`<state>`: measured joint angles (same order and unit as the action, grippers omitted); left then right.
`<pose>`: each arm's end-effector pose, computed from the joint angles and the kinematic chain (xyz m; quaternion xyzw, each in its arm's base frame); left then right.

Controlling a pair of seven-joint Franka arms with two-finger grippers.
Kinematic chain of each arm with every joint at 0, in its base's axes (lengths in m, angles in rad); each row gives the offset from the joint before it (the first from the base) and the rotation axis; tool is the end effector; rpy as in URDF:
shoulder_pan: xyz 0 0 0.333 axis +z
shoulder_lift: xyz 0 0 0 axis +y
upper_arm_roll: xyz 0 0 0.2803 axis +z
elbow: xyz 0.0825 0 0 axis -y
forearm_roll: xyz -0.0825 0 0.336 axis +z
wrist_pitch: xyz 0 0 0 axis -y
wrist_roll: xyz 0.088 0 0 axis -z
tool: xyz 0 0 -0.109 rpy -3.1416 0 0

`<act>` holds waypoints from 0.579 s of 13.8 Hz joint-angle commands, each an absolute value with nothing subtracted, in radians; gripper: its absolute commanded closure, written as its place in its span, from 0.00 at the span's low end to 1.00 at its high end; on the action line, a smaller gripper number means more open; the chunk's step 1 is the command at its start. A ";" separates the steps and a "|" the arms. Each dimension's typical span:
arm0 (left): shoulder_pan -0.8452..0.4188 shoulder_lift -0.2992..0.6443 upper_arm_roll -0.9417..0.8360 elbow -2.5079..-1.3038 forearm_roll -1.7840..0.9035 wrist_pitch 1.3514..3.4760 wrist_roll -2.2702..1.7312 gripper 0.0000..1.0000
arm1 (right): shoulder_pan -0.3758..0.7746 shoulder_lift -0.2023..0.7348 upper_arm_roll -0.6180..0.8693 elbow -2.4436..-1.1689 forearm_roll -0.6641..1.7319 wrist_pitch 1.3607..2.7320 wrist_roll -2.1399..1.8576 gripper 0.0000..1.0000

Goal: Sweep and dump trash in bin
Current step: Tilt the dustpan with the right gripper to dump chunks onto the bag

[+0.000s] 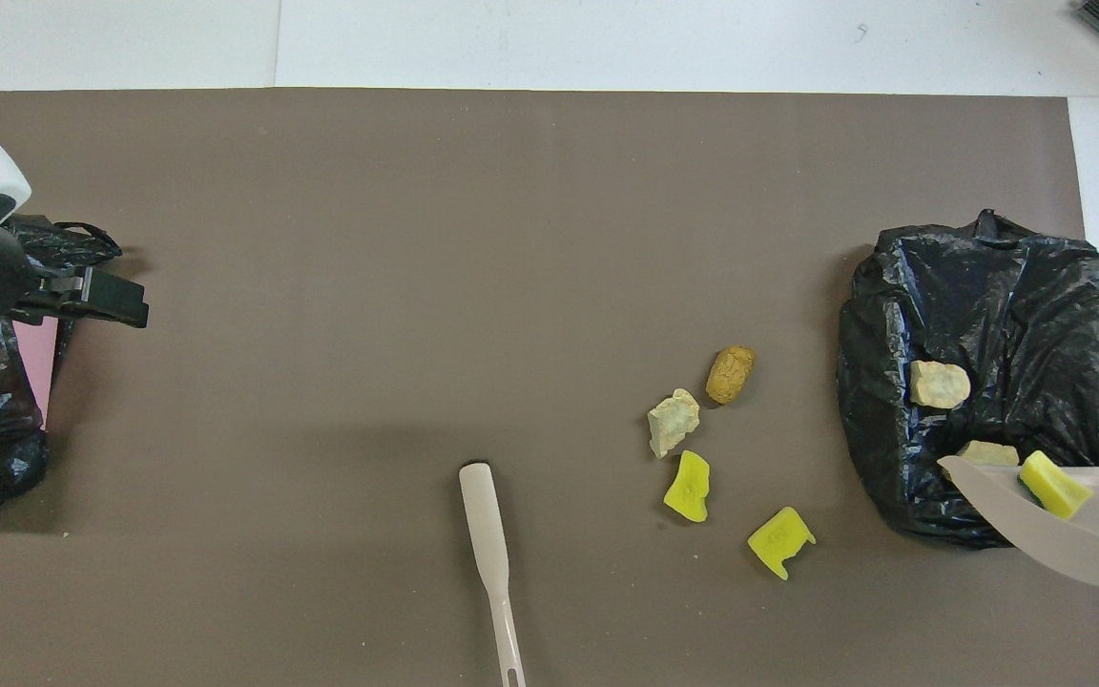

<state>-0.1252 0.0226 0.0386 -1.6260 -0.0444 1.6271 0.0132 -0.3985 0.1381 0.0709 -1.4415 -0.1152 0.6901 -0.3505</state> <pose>0.5135 -0.0494 0.5567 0.9985 -0.0484 -0.0115 0.0213 0.3991 -0.1548 0.5427 -0.9017 0.0122 0.4209 0.0979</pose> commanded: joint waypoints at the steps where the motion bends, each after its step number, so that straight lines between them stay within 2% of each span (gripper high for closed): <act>1: -0.141 0.021 0.052 -1.611 -0.021 1.614 0.014 0.00 | -0.414 0.304 0.091 -1.255 -0.133 0.603 -0.334 1.00; 8: -0.141 0.021 0.052 -1.611 -0.021 1.614 0.014 0.00 | -0.413 0.295 0.090 -1.269 -0.138 0.563 -0.327 1.00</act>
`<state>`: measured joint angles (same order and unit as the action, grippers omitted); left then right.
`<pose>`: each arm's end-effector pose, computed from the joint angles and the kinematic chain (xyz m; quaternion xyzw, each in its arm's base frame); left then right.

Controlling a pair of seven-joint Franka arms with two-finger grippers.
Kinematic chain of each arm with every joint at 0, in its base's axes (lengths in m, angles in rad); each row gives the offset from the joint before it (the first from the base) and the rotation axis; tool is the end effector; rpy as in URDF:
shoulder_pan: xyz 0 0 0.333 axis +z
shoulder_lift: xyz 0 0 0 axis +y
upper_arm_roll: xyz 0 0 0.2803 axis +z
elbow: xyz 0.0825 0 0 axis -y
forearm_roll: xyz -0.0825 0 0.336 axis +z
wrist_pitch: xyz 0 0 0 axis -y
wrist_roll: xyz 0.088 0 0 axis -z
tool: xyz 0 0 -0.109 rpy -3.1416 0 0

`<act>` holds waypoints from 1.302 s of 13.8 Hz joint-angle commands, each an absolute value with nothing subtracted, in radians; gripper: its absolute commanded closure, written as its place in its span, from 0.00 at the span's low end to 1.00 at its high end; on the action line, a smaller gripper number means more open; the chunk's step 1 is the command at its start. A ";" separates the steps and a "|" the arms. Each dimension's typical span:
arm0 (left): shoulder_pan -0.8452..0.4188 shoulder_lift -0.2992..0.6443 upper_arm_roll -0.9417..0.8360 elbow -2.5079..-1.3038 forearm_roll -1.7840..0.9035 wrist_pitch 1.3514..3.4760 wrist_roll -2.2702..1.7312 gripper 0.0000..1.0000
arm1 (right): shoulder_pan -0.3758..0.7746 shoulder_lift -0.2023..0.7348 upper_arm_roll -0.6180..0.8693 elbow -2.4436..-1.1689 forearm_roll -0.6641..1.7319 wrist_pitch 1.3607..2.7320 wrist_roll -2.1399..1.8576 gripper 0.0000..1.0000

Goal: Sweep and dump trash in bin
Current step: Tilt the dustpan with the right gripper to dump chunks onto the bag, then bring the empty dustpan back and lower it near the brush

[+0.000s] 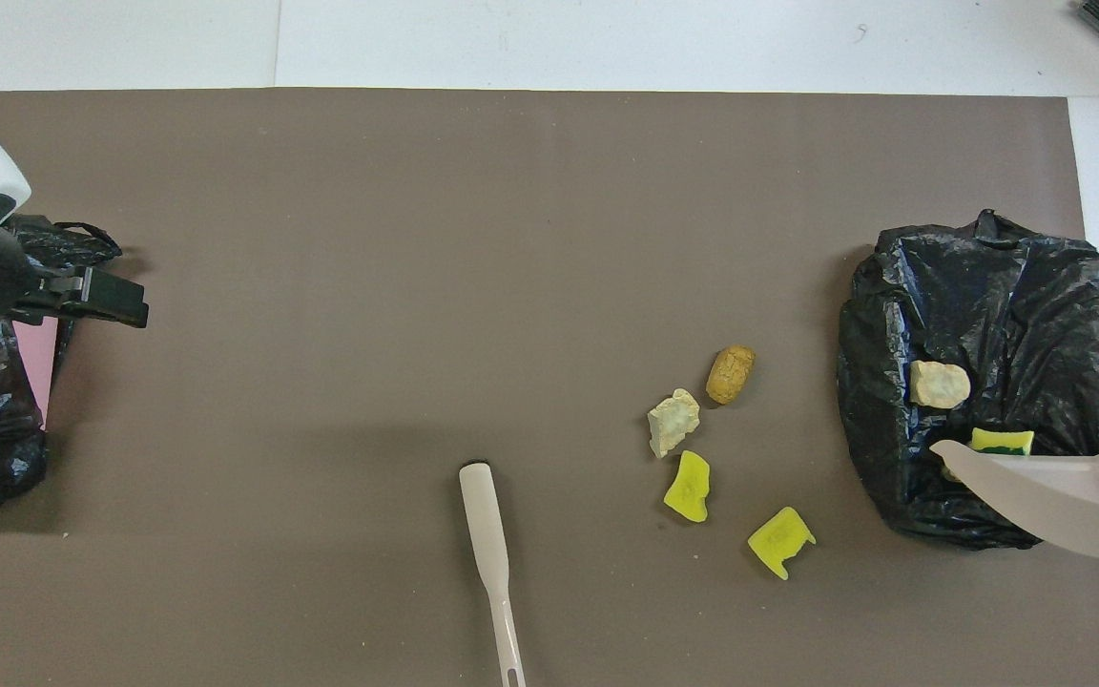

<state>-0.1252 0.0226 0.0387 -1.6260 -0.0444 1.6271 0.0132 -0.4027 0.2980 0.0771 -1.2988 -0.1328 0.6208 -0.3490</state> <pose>0.5135 -0.0494 0.5567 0.9985 -0.0483 -0.0115 0.0213 0.4264 -0.1689 0.5176 -0.8823 0.0155 0.4576 0.1089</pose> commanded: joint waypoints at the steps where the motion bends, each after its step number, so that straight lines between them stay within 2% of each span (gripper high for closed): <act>1: -0.141 0.021 0.052 -1.611 -0.021 1.614 0.014 0.00 | -0.408 0.282 0.092 -1.272 -0.147 0.571 -0.328 1.00; 5: -0.140 0.021 0.052 -1.611 -0.021 1.614 0.014 0.00 | -0.391 0.210 0.107 -1.270 -0.155 0.652 -0.315 1.00; 7: -0.141 0.021 0.052 -1.611 -0.021 1.614 0.014 0.00 | -0.353 0.207 0.118 -1.270 -0.149 0.716 -0.260 1.00; 14: -0.140 0.021 0.052 -1.611 -0.021 1.614 0.014 0.00 | -0.341 0.212 0.280 -1.301 -0.054 1.014 -0.013 1.00; 18: -0.141 0.021 0.052 -1.611 -0.021 1.614 0.014 0.00 | -0.266 0.227 0.348 -1.304 -0.049 1.169 0.201 1.00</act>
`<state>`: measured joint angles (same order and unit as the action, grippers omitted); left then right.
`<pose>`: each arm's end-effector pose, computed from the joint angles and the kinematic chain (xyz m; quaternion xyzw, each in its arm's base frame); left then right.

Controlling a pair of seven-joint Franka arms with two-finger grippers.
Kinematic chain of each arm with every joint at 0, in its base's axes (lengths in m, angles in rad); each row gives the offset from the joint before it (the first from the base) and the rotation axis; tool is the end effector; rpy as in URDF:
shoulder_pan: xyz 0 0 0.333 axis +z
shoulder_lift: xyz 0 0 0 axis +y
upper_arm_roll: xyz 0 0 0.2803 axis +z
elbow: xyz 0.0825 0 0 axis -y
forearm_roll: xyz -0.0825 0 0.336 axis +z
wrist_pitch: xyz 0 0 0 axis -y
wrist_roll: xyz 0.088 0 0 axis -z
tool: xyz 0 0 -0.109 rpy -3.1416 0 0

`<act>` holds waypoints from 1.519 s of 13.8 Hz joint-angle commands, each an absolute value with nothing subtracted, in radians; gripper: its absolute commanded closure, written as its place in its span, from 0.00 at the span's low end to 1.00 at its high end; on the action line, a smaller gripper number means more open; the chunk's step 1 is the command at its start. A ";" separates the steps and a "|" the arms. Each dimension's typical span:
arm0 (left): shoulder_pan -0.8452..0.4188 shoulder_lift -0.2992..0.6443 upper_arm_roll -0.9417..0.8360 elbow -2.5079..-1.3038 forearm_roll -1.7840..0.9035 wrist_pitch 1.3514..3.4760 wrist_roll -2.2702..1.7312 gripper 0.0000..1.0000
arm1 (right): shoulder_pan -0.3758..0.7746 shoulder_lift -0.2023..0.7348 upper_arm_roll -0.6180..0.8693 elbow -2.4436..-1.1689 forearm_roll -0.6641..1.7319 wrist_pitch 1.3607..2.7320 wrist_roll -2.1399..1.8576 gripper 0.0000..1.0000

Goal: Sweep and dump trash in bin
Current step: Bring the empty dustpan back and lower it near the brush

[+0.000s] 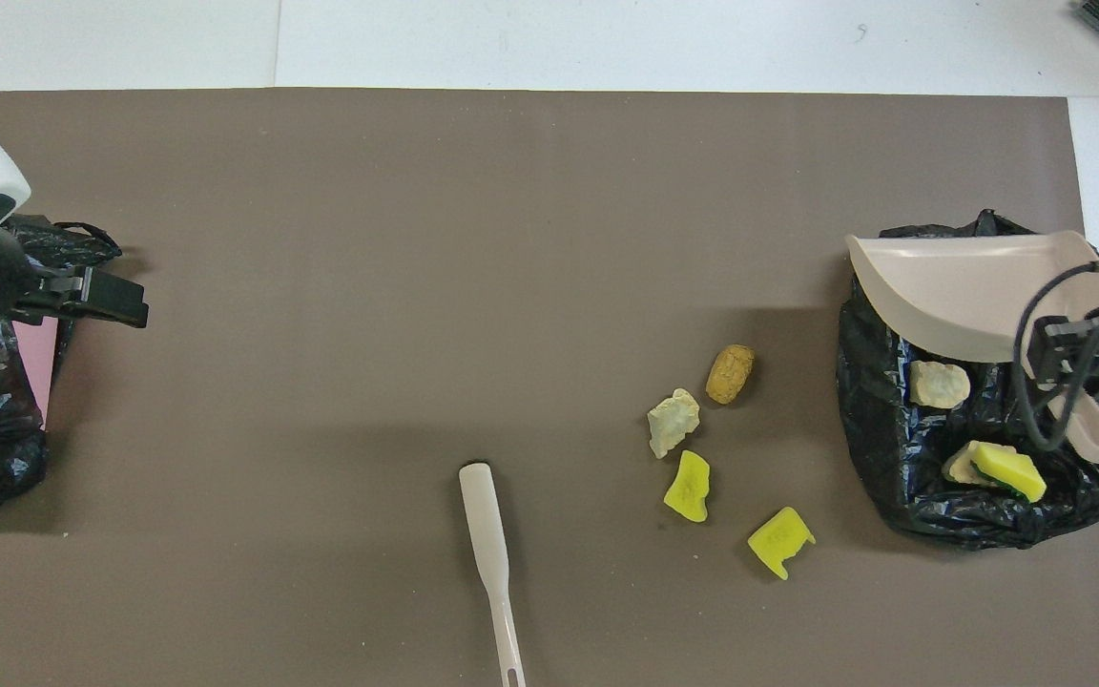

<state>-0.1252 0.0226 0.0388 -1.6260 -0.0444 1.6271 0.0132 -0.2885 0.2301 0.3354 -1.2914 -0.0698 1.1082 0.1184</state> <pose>0.5135 -0.0493 0.5567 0.9985 -0.0483 -0.0115 0.0213 0.5105 -0.0066 0.5562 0.9791 -0.0406 -0.1988 0.0125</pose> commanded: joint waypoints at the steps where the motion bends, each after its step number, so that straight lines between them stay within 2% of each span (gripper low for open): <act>1: -0.141 0.021 0.052 -1.611 -0.021 1.614 0.014 0.00 | -0.240 0.239 0.348 -1.304 -0.026 1.210 0.256 1.00; 4: -0.140 0.021 0.052 -1.611 -0.021 1.614 0.014 0.00 | -0.128 0.294 0.350 -1.302 -0.023 1.333 0.418 1.00; 11: -0.141 0.021 0.052 -1.611 -0.023 1.614 0.014 0.00 | 0.139 0.488 0.350 -1.258 -0.025 1.684 0.860 1.00; 15: -0.141 0.021 0.052 -1.611 -0.021 1.614 0.014 0.00 | 0.227 0.645 0.397 -1.119 -0.029 1.727 0.859 1.00; 17: -0.140 0.020 0.052 -1.611 -0.023 1.614 0.014 0.00 | 0.296 0.712 0.396 -1.095 -0.047 1.779 0.859 1.00; 21: -0.140 0.021 0.052 -1.611 -0.021 1.614 0.014 0.00 | 0.370 0.747 0.400 -1.094 -0.097 1.818 0.787 1.00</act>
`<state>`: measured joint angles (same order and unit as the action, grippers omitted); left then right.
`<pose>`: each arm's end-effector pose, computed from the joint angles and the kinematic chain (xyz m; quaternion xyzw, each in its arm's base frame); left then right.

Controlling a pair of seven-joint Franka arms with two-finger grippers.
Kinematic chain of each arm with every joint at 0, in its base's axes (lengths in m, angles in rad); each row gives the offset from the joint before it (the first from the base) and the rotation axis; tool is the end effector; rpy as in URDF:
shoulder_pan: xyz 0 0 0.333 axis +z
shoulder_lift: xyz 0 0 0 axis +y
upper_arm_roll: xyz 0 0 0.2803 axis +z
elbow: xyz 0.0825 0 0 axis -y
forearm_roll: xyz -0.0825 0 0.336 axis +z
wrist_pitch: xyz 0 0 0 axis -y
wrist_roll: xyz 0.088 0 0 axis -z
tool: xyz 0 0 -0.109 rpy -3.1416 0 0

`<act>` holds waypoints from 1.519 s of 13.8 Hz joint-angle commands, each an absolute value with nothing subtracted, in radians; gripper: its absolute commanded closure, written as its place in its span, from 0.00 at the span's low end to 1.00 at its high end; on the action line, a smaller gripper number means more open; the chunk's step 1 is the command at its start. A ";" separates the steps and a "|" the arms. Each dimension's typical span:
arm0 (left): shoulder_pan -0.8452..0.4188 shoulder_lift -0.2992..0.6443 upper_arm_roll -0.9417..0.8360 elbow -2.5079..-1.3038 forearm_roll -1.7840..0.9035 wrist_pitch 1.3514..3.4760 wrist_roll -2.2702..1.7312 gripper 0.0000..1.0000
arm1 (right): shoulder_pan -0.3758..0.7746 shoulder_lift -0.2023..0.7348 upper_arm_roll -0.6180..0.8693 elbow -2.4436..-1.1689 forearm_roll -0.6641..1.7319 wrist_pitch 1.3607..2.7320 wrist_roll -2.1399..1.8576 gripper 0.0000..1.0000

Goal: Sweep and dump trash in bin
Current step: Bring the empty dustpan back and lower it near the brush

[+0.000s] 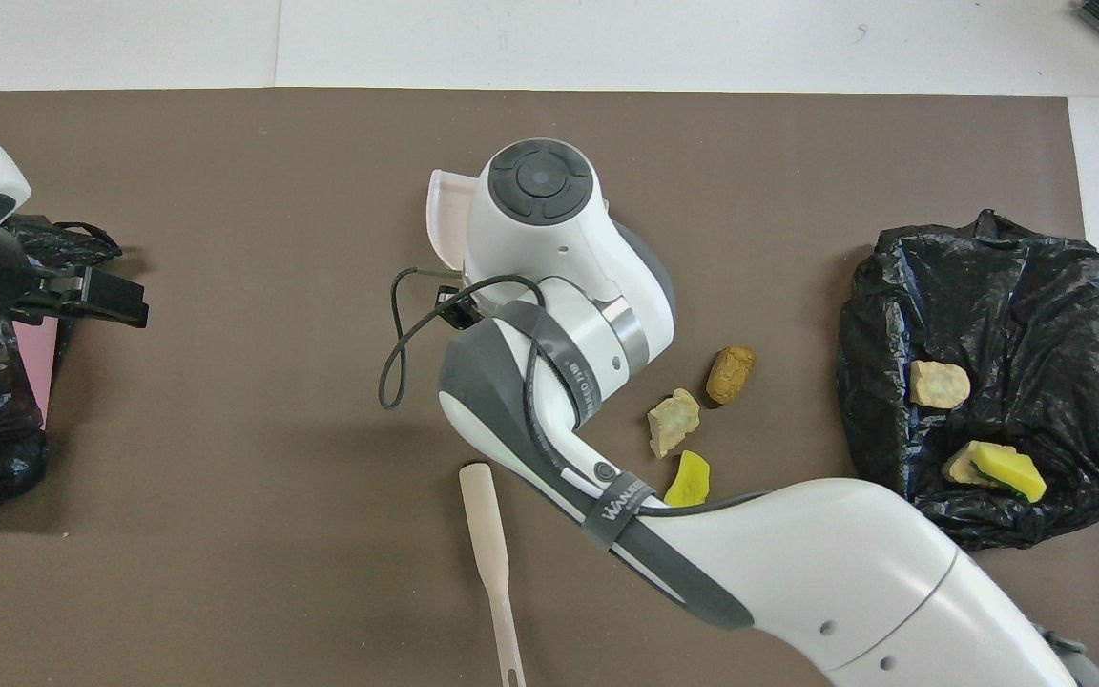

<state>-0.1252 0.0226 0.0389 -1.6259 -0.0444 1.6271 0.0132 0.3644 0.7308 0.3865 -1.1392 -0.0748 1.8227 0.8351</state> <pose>0.5135 -0.0493 0.5568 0.9985 -0.0482 -0.0115 0.0213 0.5450 0.3994 0.3762 -0.9928 0.0778 0.0643 0.0643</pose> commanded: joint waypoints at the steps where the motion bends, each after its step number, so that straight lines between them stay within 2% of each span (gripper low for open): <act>1: -0.140 0.021 0.052 -1.611 -0.021 1.614 0.014 0.00 | 0.370 0.746 0.402 -1.097 -0.095 1.813 0.761 1.00; 3: -0.140 0.021 0.052 -1.611 -0.021 1.614 0.014 0.00 | 0.406 0.764 0.396 -1.103 -0.101 1.818 0.755 1.00; 9: -0.141 0.021 0.052 -1.611 -0.021 1.614 0.014 0.00 | 0.403 0.769 0.397 -1.178 -0.158 1.874 0.745 1.00; 11: -0.141 0.021 0.052 -1.611 -0.021 1.614 0.014 0.00 | 0.399 0.747 0.399 -1.239 -0.156 1.931 0.746 0.95; 12: -0.141 0.020 0.052 -1.611 -0.021 1.614 0.014 0.00 | 0.397 0.730 0.399 -1.268 -0.156 1.956 0.746 0.80; 13: -0.140 0.021 0.052 -1.611 -0.021 1.614 0.014 0.00 | 0.396 0.727 0.399 -1.276 -0.158 1.957 0.744 0.76; 14: -0.141 0.021 0.052 -1.611 -0.021 1.614 0.014 0.00 | 0.396 0.724 0.399 -1.278 -0.158 1.957 0.744 0.67; 15: -0.141 0.020 0.052 -1.611 -0.021 1.614 0.014 0.00 | 0.399 0.724 0.399 -1.278 -0.158 1.959 0.752 0.64; 17: -0.141 0.020 0.052 -1.611 -0.023 1.614 0.014 0.00 | 0.403 0.719 0.397 -1.276 -0.160 1.957 0.749 0.46; 18: -0.141 0.021 0.052 -1.611 -0.021 1.614 0.014 0.00 | 0.402 0.709 0.397 -1.276 -0.160 1.953 0.749 0.43; 19: -0.140 0.020 0.052 -1.611 -0.021 1.614 0.014 0.00 | 0.400 0.686 0.399 -1.279 -0.155 1.953 0.759 0.35; 21: -0.140 0.021 0.052 -1.611 -0.021 1.614 0.014 0.00 | 0.400 0.655 0.399 -1.282 -0.150 1.941 0.761 0.31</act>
<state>-0.1252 0.0226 0.0389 -1.6259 -0.0444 1.6271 0.0133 0.4159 0.7204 0.3883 -1.2286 -0.1484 1.9297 0.7722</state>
